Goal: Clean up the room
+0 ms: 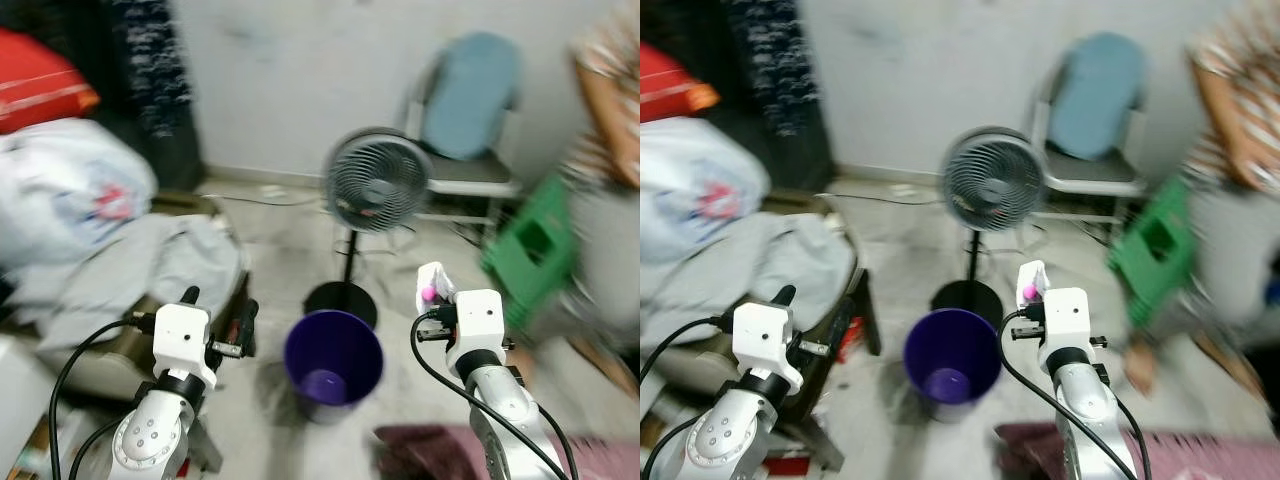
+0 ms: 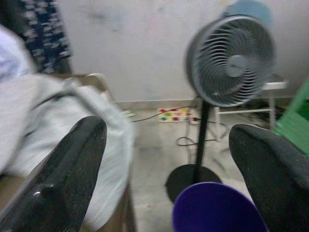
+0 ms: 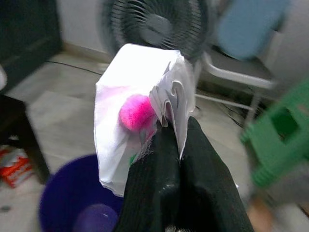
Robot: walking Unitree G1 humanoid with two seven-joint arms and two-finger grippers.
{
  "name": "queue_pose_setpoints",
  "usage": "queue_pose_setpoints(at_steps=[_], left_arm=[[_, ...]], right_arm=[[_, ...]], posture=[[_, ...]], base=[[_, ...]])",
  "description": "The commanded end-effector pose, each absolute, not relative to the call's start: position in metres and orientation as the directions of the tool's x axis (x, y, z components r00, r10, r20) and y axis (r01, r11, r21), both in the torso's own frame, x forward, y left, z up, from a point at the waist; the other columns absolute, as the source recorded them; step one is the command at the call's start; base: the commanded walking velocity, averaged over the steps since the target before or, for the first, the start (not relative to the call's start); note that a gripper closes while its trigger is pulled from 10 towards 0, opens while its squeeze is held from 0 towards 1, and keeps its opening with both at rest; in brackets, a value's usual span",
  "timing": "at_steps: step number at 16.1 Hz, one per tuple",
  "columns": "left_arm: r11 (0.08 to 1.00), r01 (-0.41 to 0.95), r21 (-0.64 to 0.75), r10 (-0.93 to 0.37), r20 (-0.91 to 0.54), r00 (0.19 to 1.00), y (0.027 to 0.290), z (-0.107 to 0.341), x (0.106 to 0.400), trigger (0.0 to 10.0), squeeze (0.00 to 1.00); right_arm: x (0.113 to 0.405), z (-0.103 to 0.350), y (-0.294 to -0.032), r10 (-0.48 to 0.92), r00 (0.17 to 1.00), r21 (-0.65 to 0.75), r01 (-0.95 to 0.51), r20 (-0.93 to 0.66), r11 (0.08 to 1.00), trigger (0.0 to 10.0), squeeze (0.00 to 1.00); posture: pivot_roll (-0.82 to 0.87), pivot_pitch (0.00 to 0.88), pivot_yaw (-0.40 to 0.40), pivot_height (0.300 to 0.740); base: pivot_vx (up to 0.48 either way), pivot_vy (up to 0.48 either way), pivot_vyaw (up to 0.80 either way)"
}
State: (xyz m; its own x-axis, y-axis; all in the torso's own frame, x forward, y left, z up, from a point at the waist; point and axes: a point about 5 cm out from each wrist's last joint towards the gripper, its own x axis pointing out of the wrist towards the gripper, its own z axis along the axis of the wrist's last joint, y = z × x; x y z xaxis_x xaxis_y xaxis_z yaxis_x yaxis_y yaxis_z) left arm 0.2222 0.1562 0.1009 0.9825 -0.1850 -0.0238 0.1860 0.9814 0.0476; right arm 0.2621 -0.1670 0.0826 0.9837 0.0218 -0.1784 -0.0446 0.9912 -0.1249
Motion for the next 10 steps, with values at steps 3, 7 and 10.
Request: queue_pose_setpoints(at_steps=[3,7,10], left_arm=[[0.980,0.196,0.023,-0.195,-0.017,0.981,0.153,0.104,0.220,10.0,0.00],[0.980,0.194,0.031,-0.194,-0.005,0.981,0.153,0.107,0.222,10.0,0.00],[0.979,0.202,0.030,-0.202,-0.002,0.979,0.153,0.108,0.224,10.0,0.00]], right_arm=[[0.267,0.088,-0.161,0.043,0.984,-0.125,-0.065,-0.172,0.990,10.0,0.00],[0.273,0.085,-0.157,0.064,0.980,-0.127,-0.089,-0.186,0.988,10.0,0.00],[0.276,0.084,-0.158,0.062,0.978,-0.128,-0.089,-0.197,0.988,10.0,0.00]], posture=[[0.02,0.000,-0.055,0.740],[0.03,0.000,-0.060,0.740],[0.02,0.000,-0.062,0.740]], base=[[0.000,0.000,0.27],[0.000,0.000,0.00],[0.000,0.000,0.00]])
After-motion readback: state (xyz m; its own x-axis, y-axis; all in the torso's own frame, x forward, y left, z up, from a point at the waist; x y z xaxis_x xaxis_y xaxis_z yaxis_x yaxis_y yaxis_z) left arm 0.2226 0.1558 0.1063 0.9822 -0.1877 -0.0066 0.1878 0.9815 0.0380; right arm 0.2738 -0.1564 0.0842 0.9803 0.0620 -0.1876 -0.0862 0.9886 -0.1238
